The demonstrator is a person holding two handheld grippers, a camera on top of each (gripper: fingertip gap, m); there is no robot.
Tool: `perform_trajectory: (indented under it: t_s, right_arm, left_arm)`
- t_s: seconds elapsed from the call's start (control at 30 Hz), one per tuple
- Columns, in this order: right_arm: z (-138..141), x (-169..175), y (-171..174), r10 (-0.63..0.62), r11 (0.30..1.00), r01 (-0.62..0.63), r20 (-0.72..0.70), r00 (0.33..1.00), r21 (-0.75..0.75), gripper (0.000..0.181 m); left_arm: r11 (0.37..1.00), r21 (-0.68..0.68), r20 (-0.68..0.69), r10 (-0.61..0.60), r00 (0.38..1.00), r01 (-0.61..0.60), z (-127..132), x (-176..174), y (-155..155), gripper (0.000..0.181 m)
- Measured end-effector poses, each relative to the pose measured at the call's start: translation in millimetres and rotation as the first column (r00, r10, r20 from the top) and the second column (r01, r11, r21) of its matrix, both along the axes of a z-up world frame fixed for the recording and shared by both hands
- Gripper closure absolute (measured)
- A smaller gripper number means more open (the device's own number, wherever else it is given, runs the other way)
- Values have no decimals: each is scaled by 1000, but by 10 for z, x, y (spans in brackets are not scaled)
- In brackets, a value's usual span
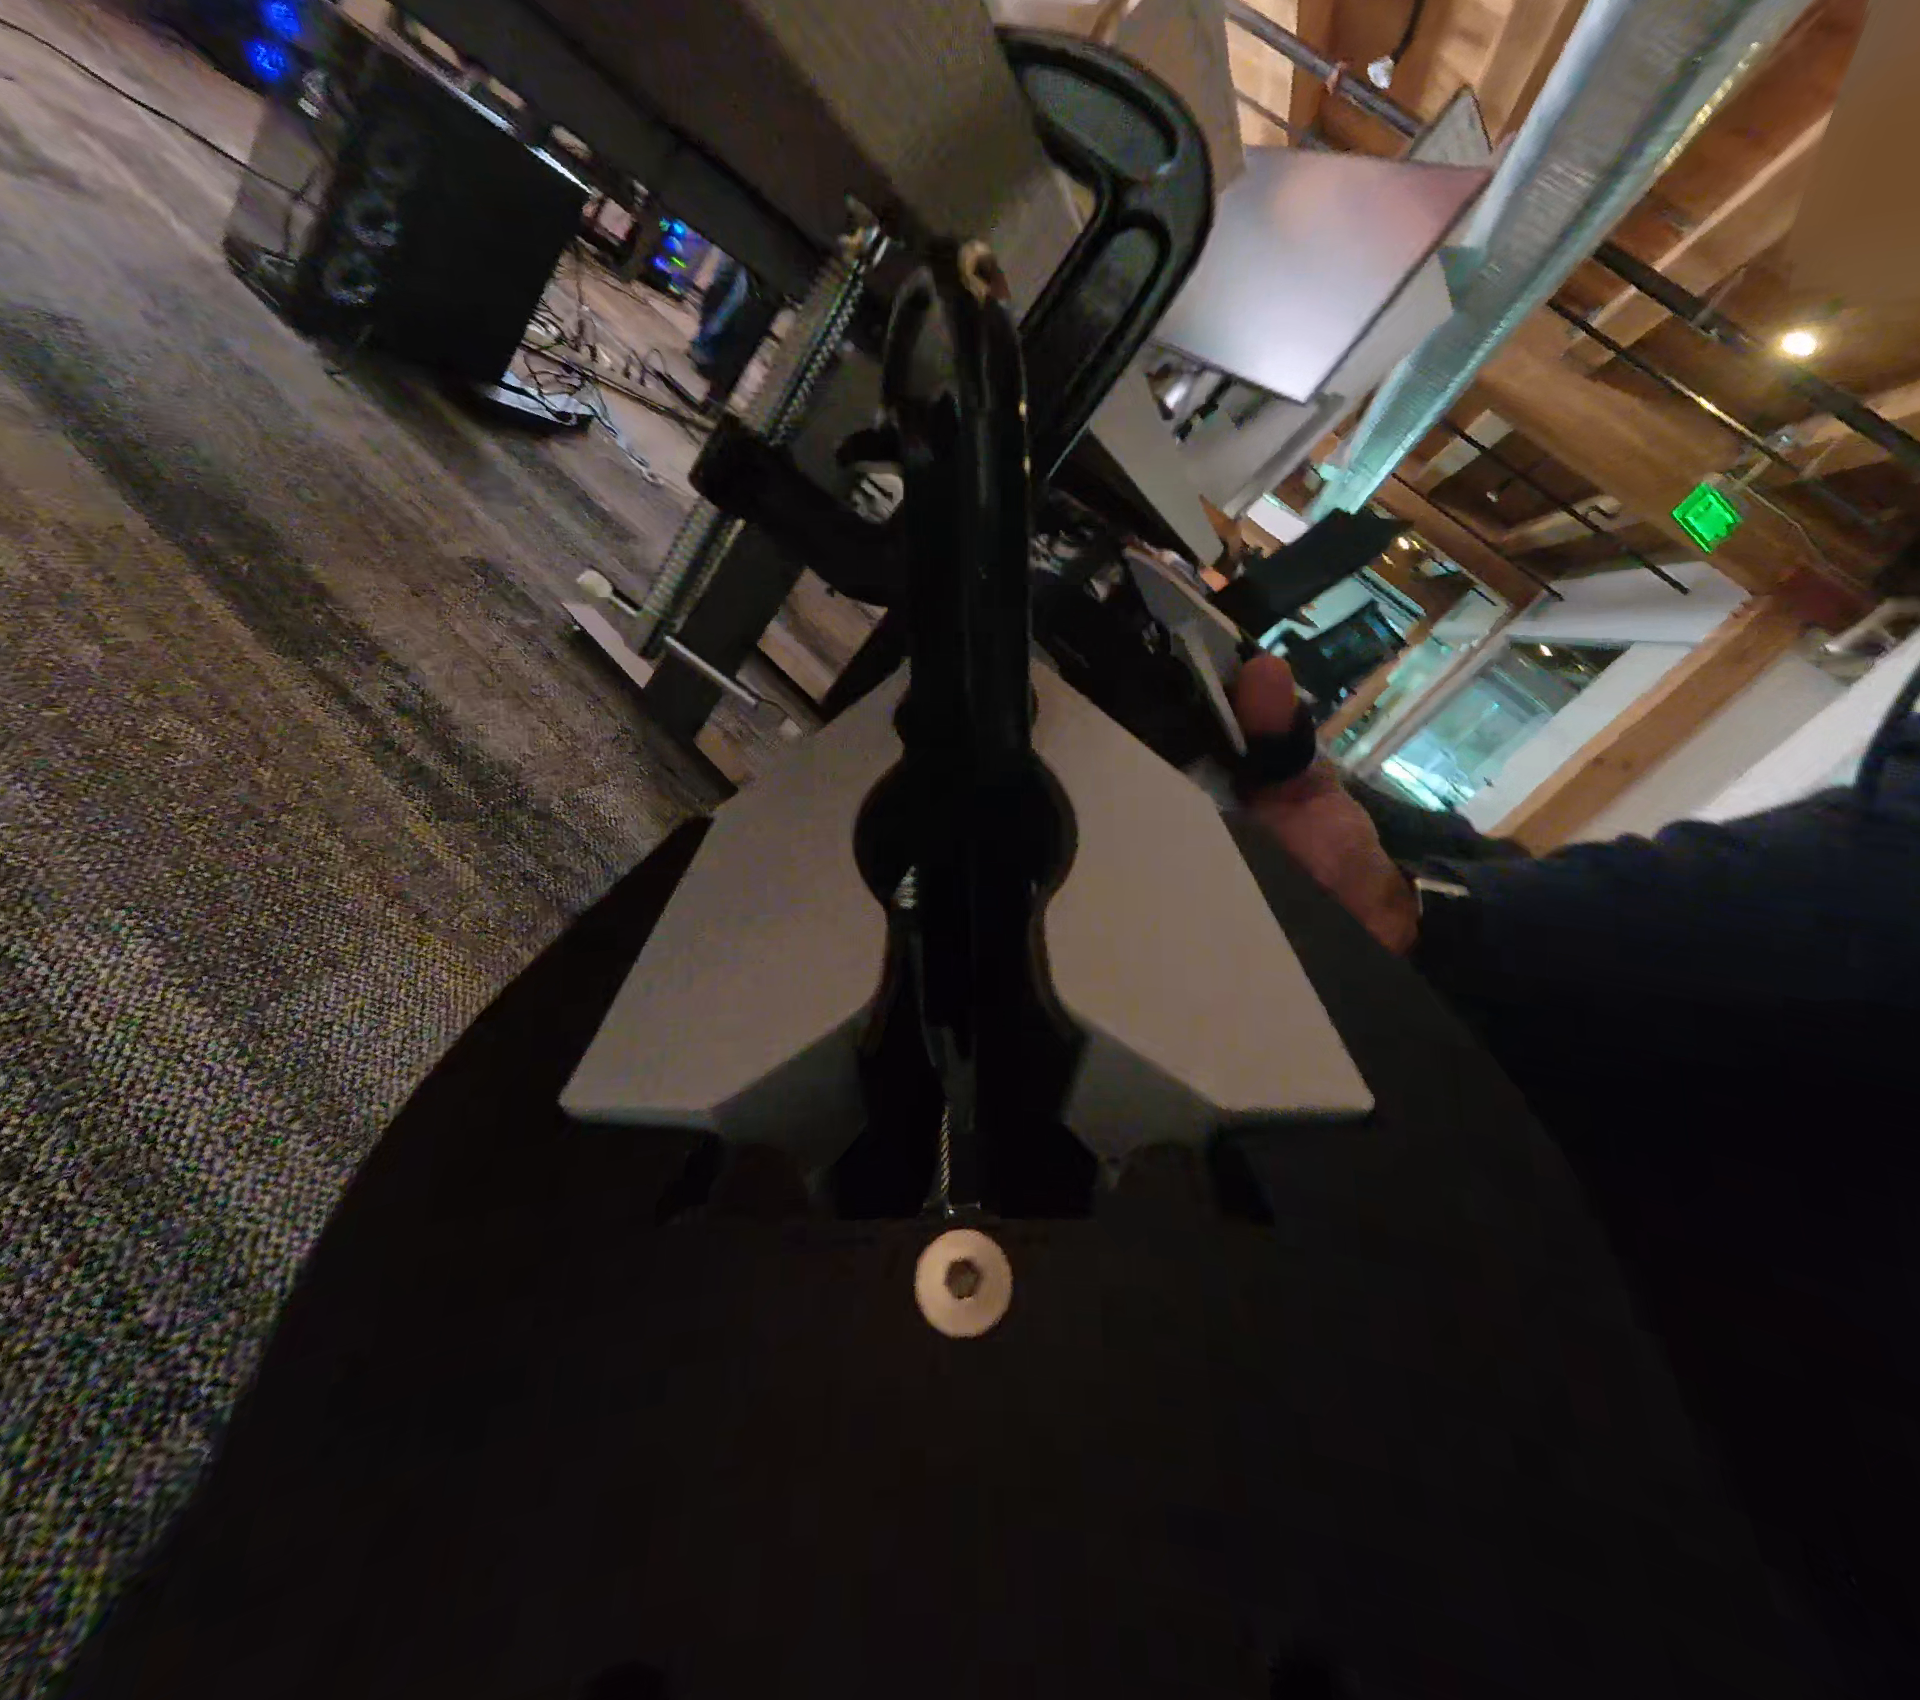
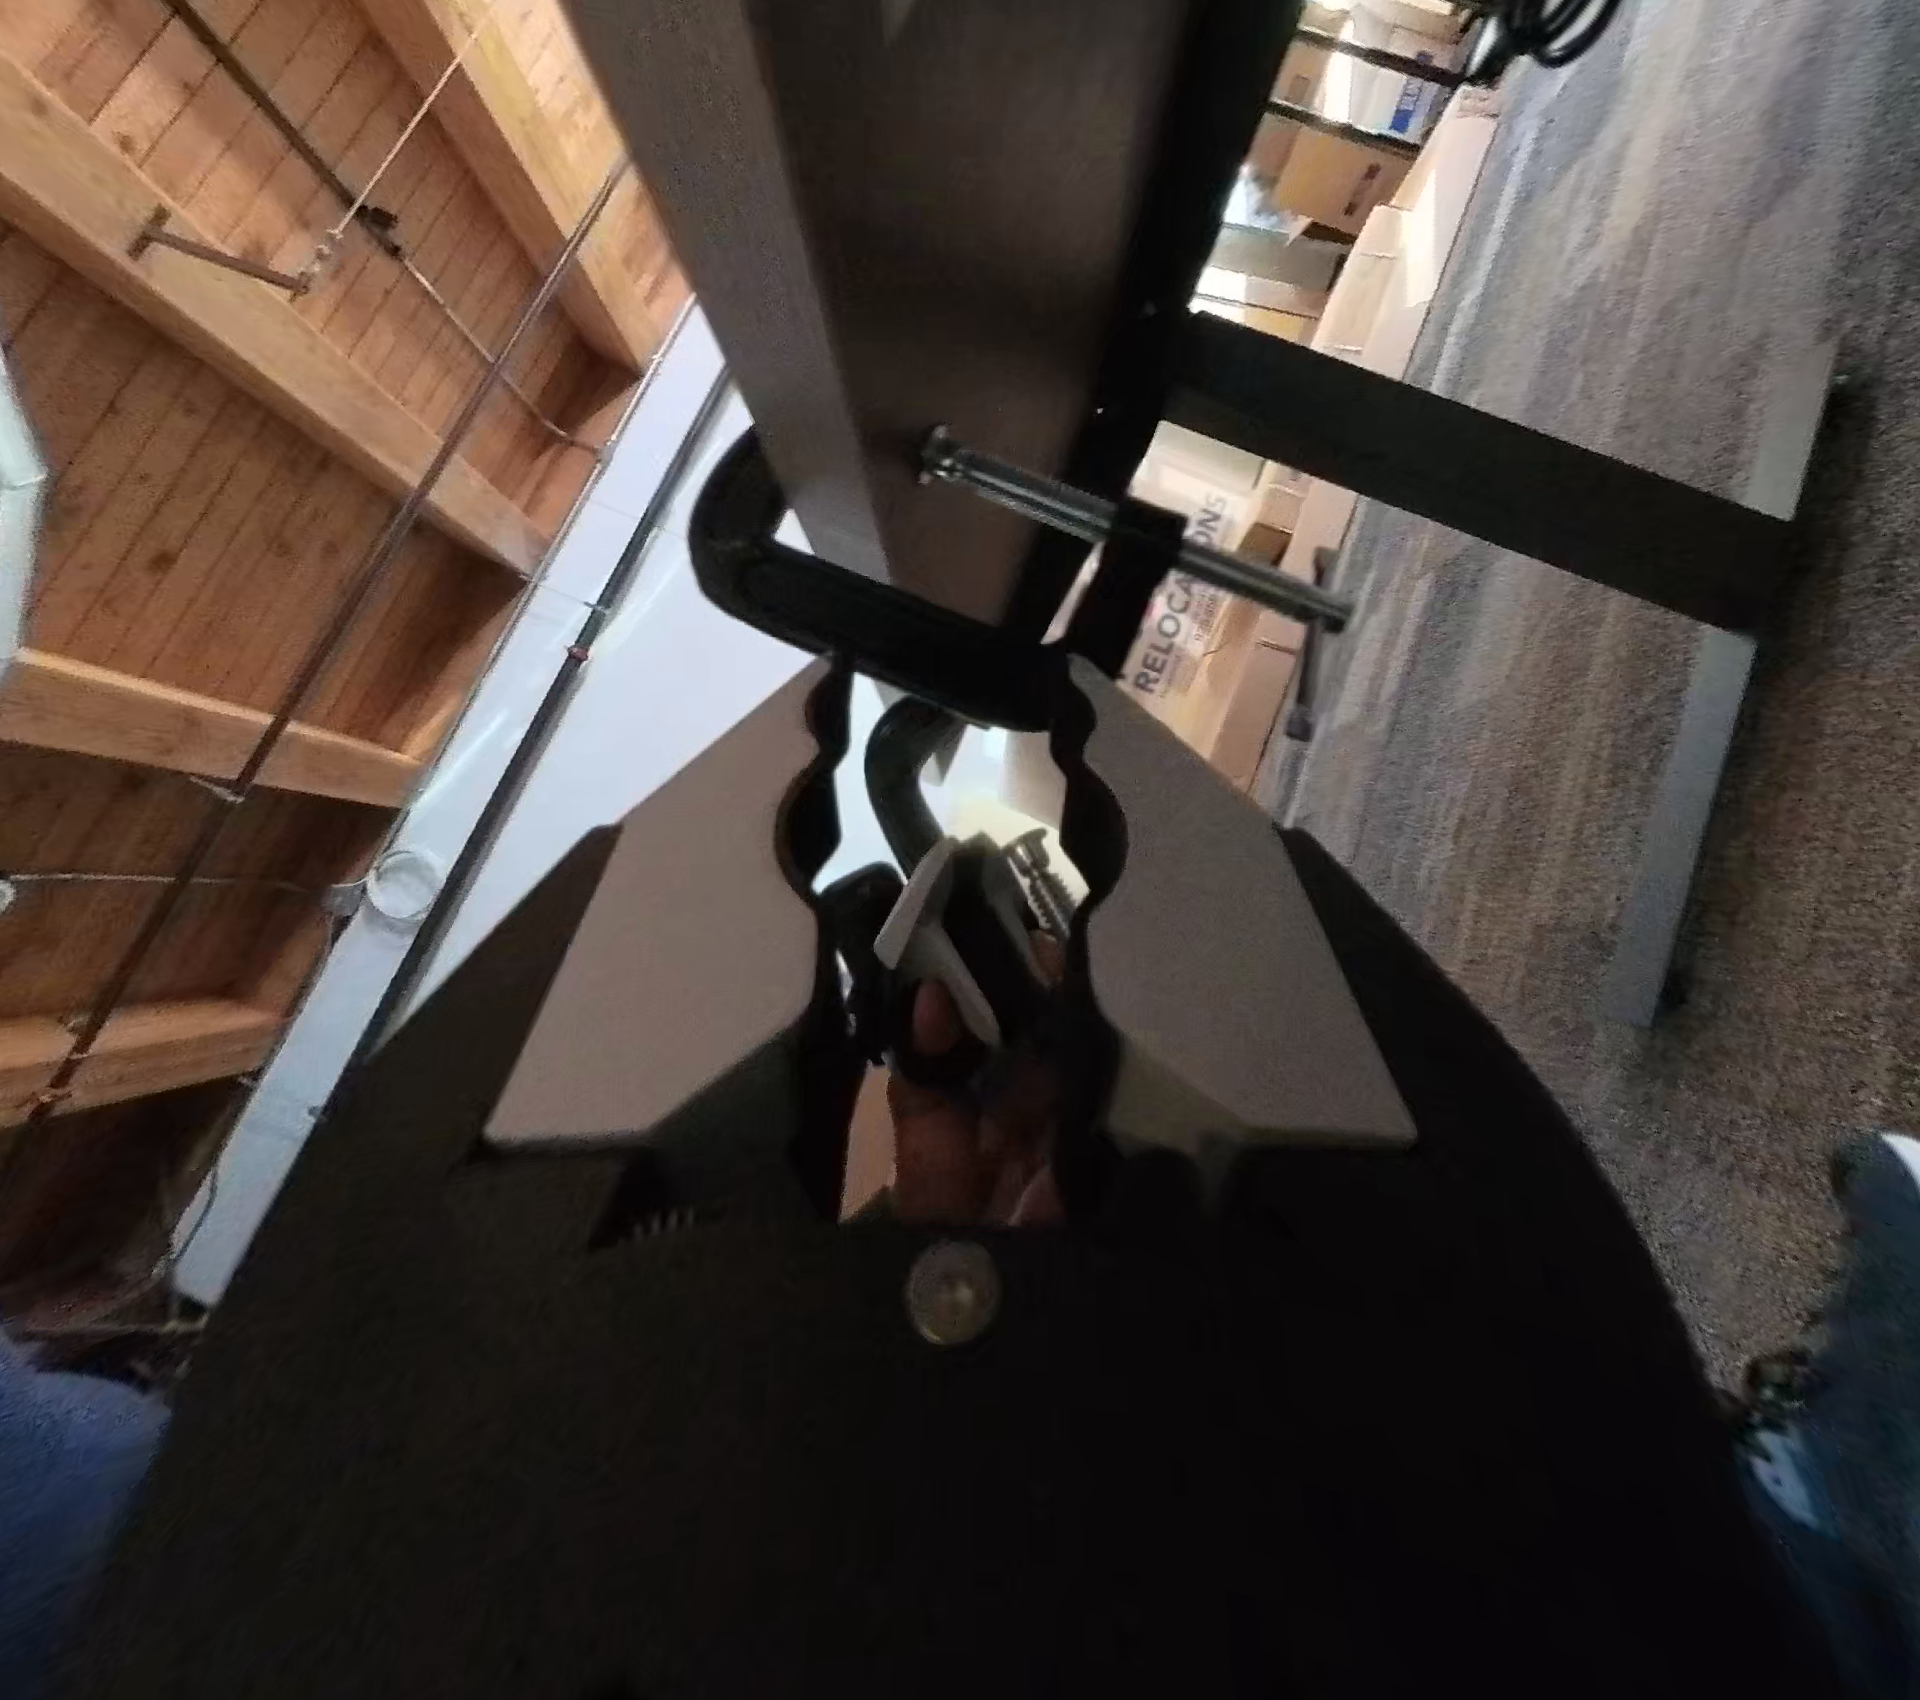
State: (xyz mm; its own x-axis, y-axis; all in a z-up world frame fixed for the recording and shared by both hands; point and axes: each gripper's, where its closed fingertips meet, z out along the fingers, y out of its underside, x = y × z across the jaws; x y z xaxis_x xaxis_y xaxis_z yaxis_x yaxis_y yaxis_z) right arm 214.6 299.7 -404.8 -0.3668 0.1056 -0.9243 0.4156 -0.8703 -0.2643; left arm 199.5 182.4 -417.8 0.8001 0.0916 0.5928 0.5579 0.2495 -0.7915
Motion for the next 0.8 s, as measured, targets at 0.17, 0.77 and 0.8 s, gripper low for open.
perform_trajectory:
  t_s: [0.17,0.77,0.8]
  right_arm:
    - [-106,-21,-76,17,1000,-17,18,1000,14,144]
    - [-406,-86,-206,45,999,-45,79,996,-2,145]
    - [-473,-87,-227,48,999,-48,94,994,-10,145]
  left_arm:
    - [994,-11,-42,-109,993,108,-95,-143,159,164]
    - [956,39,-84,-287,954,291,-150,-221,504,164]
    - [955,37,-82,-290,954,294,-162,-223,512,164]
